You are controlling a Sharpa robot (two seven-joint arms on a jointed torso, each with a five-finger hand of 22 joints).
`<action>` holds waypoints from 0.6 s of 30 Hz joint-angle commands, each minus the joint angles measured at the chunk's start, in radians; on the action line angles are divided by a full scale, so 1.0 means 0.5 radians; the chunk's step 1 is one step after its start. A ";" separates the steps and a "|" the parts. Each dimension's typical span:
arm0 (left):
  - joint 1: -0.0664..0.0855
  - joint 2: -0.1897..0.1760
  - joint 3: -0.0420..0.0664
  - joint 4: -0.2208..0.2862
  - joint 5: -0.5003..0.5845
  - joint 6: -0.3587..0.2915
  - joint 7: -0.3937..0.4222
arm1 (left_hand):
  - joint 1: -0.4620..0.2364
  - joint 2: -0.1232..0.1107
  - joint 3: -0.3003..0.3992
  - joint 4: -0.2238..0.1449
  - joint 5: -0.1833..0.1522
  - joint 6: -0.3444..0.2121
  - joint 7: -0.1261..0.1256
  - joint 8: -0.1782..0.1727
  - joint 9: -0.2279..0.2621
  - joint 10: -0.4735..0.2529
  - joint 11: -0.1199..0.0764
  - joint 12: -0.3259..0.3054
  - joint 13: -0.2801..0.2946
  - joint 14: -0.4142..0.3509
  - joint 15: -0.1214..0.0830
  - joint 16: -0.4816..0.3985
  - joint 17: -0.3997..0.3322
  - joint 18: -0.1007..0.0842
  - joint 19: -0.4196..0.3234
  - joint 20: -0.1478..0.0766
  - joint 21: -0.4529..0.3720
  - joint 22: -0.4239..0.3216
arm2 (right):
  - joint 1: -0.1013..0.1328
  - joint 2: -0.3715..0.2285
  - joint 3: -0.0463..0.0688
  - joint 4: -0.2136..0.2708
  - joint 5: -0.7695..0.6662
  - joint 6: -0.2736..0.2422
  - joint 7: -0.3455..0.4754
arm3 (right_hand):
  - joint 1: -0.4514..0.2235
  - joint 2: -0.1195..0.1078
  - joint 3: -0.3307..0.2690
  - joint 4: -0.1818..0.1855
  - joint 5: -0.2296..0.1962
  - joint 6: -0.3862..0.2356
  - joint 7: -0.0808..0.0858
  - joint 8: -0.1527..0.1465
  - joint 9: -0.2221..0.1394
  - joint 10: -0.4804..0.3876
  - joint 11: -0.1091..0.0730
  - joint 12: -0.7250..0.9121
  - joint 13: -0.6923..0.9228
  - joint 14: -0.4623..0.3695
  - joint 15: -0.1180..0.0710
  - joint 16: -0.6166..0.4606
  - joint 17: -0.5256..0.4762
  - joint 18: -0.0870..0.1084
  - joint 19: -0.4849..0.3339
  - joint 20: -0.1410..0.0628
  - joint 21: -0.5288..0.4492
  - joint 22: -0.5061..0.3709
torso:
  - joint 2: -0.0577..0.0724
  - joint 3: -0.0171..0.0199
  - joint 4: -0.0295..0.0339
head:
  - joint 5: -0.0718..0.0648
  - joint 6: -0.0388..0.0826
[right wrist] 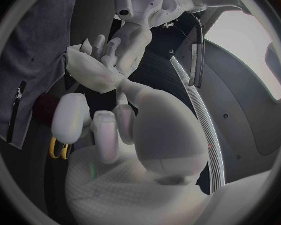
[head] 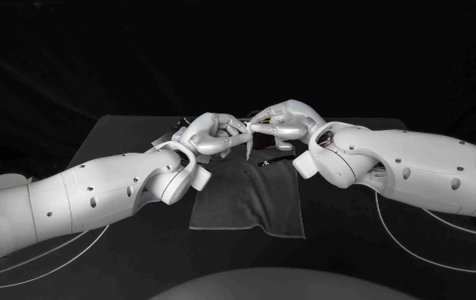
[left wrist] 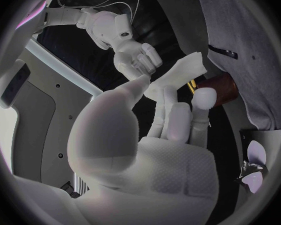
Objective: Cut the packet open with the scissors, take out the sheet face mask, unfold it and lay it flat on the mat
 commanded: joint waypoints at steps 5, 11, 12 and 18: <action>0.001 0.004 0.002 0.003 -0.052 0.052 -0.006 | 0.117 0.042 -0.004 -0.043 -0.006 0.006 -0.007 -0.015 -0.008 -0.004 -0.011 -0.010 -0.006 -0.012 -0.007 -0.010 0.003 0.007 -0.002 -0.003 -0.012 0.000 | 0.000 0.000 0.001 0.013 -0.017 -0.009 0.024 | 0.001 0.018 0.005 -0.012 0.007 0.014 -0.002 0.018 0.026 0.020 -0.006 0.012 0.222 0.187 -0.007 0.011 0.427 0.034 0.012 0.000 0.005 0.113 | 0.001 -0.0003 -0.001 | -0.002 -0.005; 0.001 0.008 0.002 0.002 -0.053 0.030 -0.009 | 0.121 0.043 -0.026 -0.042 -0.006 0.026 -0.007 -0.010 -0.009 0.009 -0.011 0.002 -0.002 -0.008 -0.008 -0.008 0.009 0.006 0.004 -0.004 -0.010 0.003 | 0.000 -0.001 0.001 0.024 -0.021 0.003 0.020 | 0.000 0.019 0.005 -0.012 0.007 0.014 -0.002 0.019 0.027 0.023 -0.007 0.017 0.225 0.187 -0.007 0.012 0.429 0.033 0.014 0.000 0.009 0.115 | 0.001 -0.0007 -0.001 | -0.001 -0.009; 0.001 0.009 0.002 0.002 -0.051 0.026 -0.009 | 0.120 0.045 -0.031 -0.040 -0.006 0.031 -0.008 -0.008 -0.009 0.013 -0.012 0.006 -0.001 -0.007 -0.008 -0.007 0.011 0.005 0.009 -0.005 -0.007 0.007 | 0.000 -0.001 0.001 0.025 -0.024 0.005 0.018 | 0.000 0.019 0.005 -0.012 0.007 0.014 -0.002 0.019 0.027 0.023 -0.007 0.017 0.225 0.187 -0.007 0.012 0.429 0.033 0.014 0.000 0.009 0.115 | 0.001 -0.0007 -0.001 | -0.001 -0.009; 0.001 0.011 0.002 0.002 -0.029 0.003 0.013 | 0.126 0.087 -0.044 -0.022 -0.006 0.074 -0.025 0.007 -0.008 0.039 -0.027 0.033 0.011 0.012 -0.019 0.003 0.036 0.001 0.034 -0.011 0.009 0.028 | 0.000 0.002 0.001 0.022 -0.046 0.011 0.000 | -0.001 0.019 0.006 -0.013 0.007 0.015 -0.003 0.021 0.027 0.024 -0.007 0.020 0.226 0.187 -0.007 0.012 0.429 0.033 0.014 0.000 0.007 0.115 | -0.001 0.0004 0.002 | -0.003 -0.012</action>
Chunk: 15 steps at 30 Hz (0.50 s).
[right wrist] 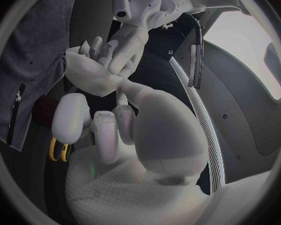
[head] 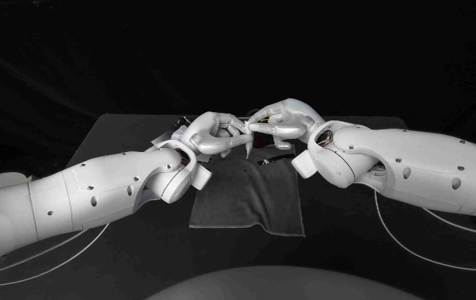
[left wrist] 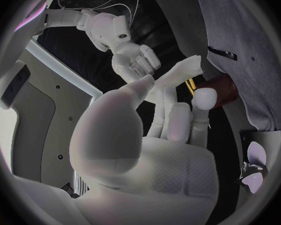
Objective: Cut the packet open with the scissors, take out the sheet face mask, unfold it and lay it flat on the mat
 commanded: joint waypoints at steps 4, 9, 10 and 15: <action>0.001 0.006 0.002 0.004 0.009 -0.012 0.051 | 0.026 0.086 0.022 0.018 -0.005 0.049 -0.021 0.019 -0.005 0.032 -0.018 0.016 0.006 0.021 -0.027 0.009 0.026 -0.004 0.040 -0.004 0.026 0.027 | -0.001 0.007 0.001 -0.005 -0.046 0.012 -0.015 | -0.004 0.017 0.000 -0.007 0.008 0.017 -0.002 0.021 0.028 0.025 -0.007 0.006 0.226 0.191 -0.010 0.006 0.427 0.034 0.014 0.000 0.007 0.116 | -0.001 0.0000 0.002 | 0.000 0.000; 0.001 0.006 0.002 0.008 0.025 -0.005 0.082 | 0.069 0.212 0.114 0.043 -0.005 0.100 -0.053 0.025 -0.009 0.047 -0.045 0.005 0.002 0.048 -0.050 0.022 0.066 -0.008 0.060 -0.022 0.042 0.047 | -0.002 0.009 0.001 -0.013 -0.057 0.008 -0.027 | -0.004 0.017 0.000 -0.008 0.008 0.017 -0.002 0.022 0.028 0.025 -0.008 0.007 0.227 0.190 -0.011 0.004 0.426 0.035 0.012 -0.001 -0.001 0.112 | 0.000 0.0000 0.002 | 0.000 -0.002; 0.001 0.005 0.002 0.009 0.031 0.001 0.088 | 0.073 0.228 0.129 0.048 -0.006 0.105 -0.057 0.027 -0.008 0.050 -0.048 0.003 0.001 0.051 -0.053 0.023 0.069 -0.009 0.064 -0.025 0.046 0.051 | -0.002 0.009 0.001 -0.016 -0.059 0.007 -0.029 | -0.004 0.017 0.000 -0.008 0.008 0.017 -0.002 0.022 0.028 0.025 -0.008 0.007 0.227 0.190 -0.011 0.004 0.426 0.035 0.012 -0.001 -0.001 0.112 | 0.000 -0.0002 0.002 | 0.000 -0.002; 0.001 0.000 0.002 0.013 0.050 0.031 0.106 | 0.089 0.272 0.182 0.057 -0.006 0.094 -0.063 0.042 -0.001 0.059 -0.055 -0.015 -0.005 0.052 -0.062 0.021 0.070 -0.009 0.064 -0.035 0.047 0.053 | -0.002 0.011 0.001 -0.032 -0.068 -0.002 -0.041 | -0.004 0.017 0.000 -0.008 0.008 0.017 -0.002 0.022 0.028 0.025 -0.008 0.007 0.227 0.190 -0.011 0.004 0.426 0.035 0.012 -0.001 -0.001 0.112 | -0.001 0.0000 0.001 | -0.003 -0.001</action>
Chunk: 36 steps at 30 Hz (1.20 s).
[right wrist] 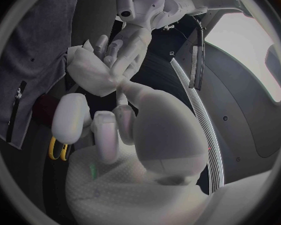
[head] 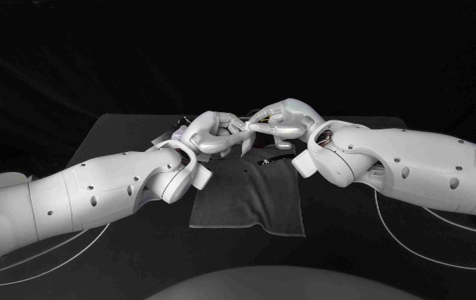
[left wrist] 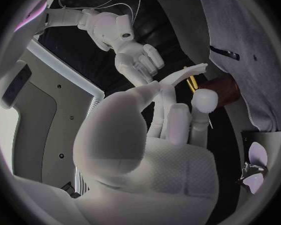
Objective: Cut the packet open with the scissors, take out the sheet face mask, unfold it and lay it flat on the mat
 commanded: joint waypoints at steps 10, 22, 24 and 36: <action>0.001 -0.006 0.002 0.014 0.047 0.082 0.080 | 0.024 0.077 0.094 0.009 -0.002 -0.045 0.009 0.032 0.025 0.022 -0.001 -0.049 -0.016 -0.011 -0.008 -0.004 -0.017 -0.010 0.006 -0.009 0.010 0.005 | -0.001 0.005 0.001 -0.041 -0.034 -0.013 -0.027 | -0.009 0.012 -0.001 -0.011 0.012 0.013 0.003 0.024 0.029 0.007 0.000 -0.023 0.209 0.187 -0.012 -0.006 0.414 0.039 0.007 -0.002 -0.018 0.104 | 0.000 0.0008 -0.001 | -0.002 0.002; 0.001 -0.006 0.002 0.006 0.120 0.073 0.042 | 0.007 0.038 0.163 -0.010 -0.002 -0.023 -0.005 0.063 0.037 0.069 -0.021 -0.084 -0.028 0.022 -0.024 0.015 0.041 -0.017 0.034 -0.019 0.045 0.047 | -0.004 -0.012 0.001 -0.019 0.067 0.100 0.076 | -0.353 -0.183 -0.333 0.238 0.011 -0.245 0.128 -0.143 -0.062 -0.222 0.109 -0.395 -0.004 0.111 0.077 -0.169 0.222 0.095 -0.161 0.058 -0.434 -0.079 | -0.001 0.0017 -0.001 | -0.002 0.004; 0.001 -0.006 0.002 0.003 0.139 0.071 0.028 | 0.004 0.033 0.166 -0.010 -0.002 -0.020 -0.007 0.065 0.037 0.073 -0.023 -0.087 -0.030 0.022 -0.025 0.015 0.040 -0.017 0.033 -0.020 0.044 0.046 | -0.006 -0.021 0.001 -0.007 0.088 0.122 0.103 | -0.376 -0.186 -0.384 0.284 0.012 -0.257 0.133 -0.155 -0.071 -0.254 0.117 -0.432 -0.027 0.097 0.084 -0.192 0.196 0.106 -0.186 0.069 -0.494 -0.105 | -0.001 0.0016 -0.001 | -0.002 0.004; 0.001 -0.007 0.002 -0.006 0.232 0.083 -0.009 | -0.013 0.028 0.191 -0.008 -0.002 -0.014 -0.011 0.073 0.037 0.092 -0.027 -0.107 -0.038 0.024 -0.030 0.015 0.041 -0.017 0.034 -0.025 0.047 0.048 | -0.025 -0.109 0.000 0.050 0.072 0.148 0.136 | -0.308 -0.106 -0.552 0.443 0.012 -0.230 0.129 -0.154 -0.086 -0.273 0.116 -0.413 -0.039 0.092 0.085 -0.193 0.192 0.117 -0.182 0.086 -0.518 -0.114 | -0.001 -0.0002 -0.002 | -0.003 0.010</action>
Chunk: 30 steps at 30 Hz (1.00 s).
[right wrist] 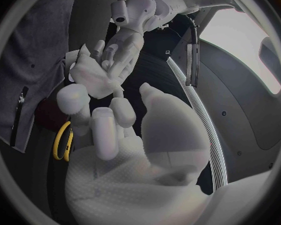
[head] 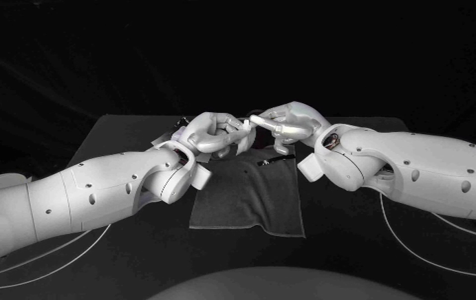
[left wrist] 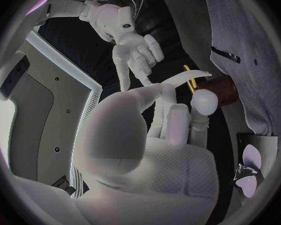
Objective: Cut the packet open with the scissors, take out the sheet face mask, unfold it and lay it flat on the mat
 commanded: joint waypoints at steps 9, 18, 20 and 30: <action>0.001 -0.004 0.002 0.006 0.093 0.074 0.001 | -0.028 -0.006 0.019 0.008 0.005 0.008 -0.004 0.017 0.021 0.032 -0.010 -0.025 -0.006 0.000 -0.013 0.003 -0.010 -0.016 0.005 -0.002 0.005 -0.002 | -0.035 -0.036 0.001 -0.010 -0.105 -0.004 0.026 | 0.219 0.038 -0.058 -0.048 -0.008 0.013 0.000 -0.013 -0.016 -0.009 -0.005 0.022 -0.011 0.087 0.011 -0.002 0.189 0.021 0.013 -0.003 0.000 0.007 | 0.001 0.0009 -0.001 | 0.002 0.008; 0.001 -0.004 0.002 0.014 0.084 0.103 0.002 | -0.030 -0.006 0.020 0.008 0.005 0.008 -0.004 0.017 0.021 0.033 -0.011 -0.028 -0.007 -0.002 -0.013 0.001 -0.014 -0.016 0.003 -0.002 0.003 -0.004 | -0.049 -0.011 0.001 -0.018 -0.187 -0.065 0.026 | 0.393 0.029 -0.087 -0.136 -0.008 -0.018 0.020 -0.053 -0.046 -0.025 0.010 0.014 -0.032 0.083 0.022 -0.008 0.180 0.021 0.011 0.003 -0.022 0.001 | 0.001 0.0008 -0.001 | -0.001 0.007; 0.001 -0.004 0.002 0.014 0.080 0.106 0.000 | -0.030 -0.006 0.020 0.008 0.005 0.008 -0.004 0.017 0.021 0.033 -0.011 -0.028 -0.007 -0.002 -0.013 0.001 -0.014 -0.016 0.003 -0.002 0.003 -0.004 | -0.050 -0.002 0.001 -0.016 -0.198 -0.071 0.029 | 0.432 0.017 -0.094 -0.162 -0.008 -0.025 0.024 -0.064 -0.053 -0.033 0.013 0.008 -0.040 0.080 0.025 -0.013 0.174 0.023 0.007 0.006 -0.035 -0.003 | 0.001 0.0006 -0.001 | -0.001 0.008; 0.001 -0.004 0.002 0.017 0.053 0.117 -0.011 | -0.032 -0.014 0.021 0.001 0.005 0.008 -0.006 0.018 0.020 0.032 -0.011 -0.038 -0.011 -0.007 -0.014 -0.002 -0.021 -0.015 -0.002 -0.003 -0.001 -0.009 | -0.052 0.029 0.001 -0.012 -0.228 -0.111 0.042 | 0.554 0.022 -0.072 -0.248 -0.008 -0.023 0.035 -0.089 -0.075 -0.044 0.021 0.009 -0.052 0.074 0.032 -0.019 0.165 0.026 -0.001 0.013 -0.057 -0.009 | 0.002 0.0010 -0.001 | -0.004 0.008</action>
